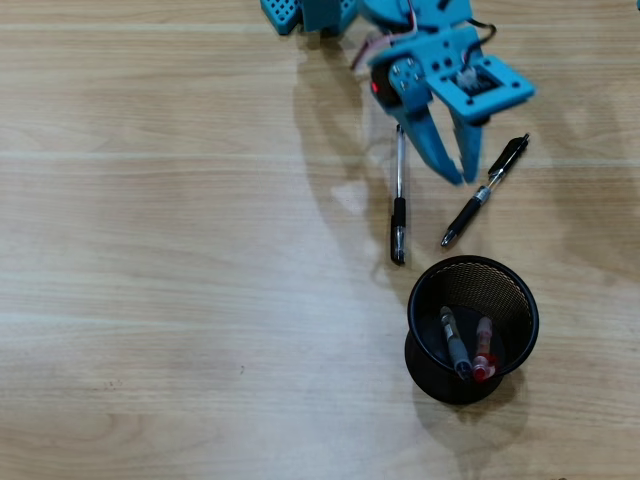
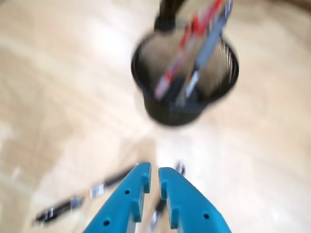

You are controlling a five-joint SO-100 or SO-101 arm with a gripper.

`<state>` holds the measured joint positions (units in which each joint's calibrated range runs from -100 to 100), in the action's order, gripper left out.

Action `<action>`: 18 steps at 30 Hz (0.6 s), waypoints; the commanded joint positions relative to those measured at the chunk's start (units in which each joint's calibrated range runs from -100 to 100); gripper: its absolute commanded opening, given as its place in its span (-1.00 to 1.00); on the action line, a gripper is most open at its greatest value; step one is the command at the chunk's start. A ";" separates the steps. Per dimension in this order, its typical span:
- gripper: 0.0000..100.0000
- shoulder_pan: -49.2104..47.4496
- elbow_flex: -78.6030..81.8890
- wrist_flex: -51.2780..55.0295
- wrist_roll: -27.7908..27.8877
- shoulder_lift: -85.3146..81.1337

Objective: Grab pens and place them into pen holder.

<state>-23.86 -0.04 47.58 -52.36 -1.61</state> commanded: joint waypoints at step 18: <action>-0.95 3.12 2.43 32.19 -5.32 -7.92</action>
<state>-20.88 2.26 81.66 -57.30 -7.55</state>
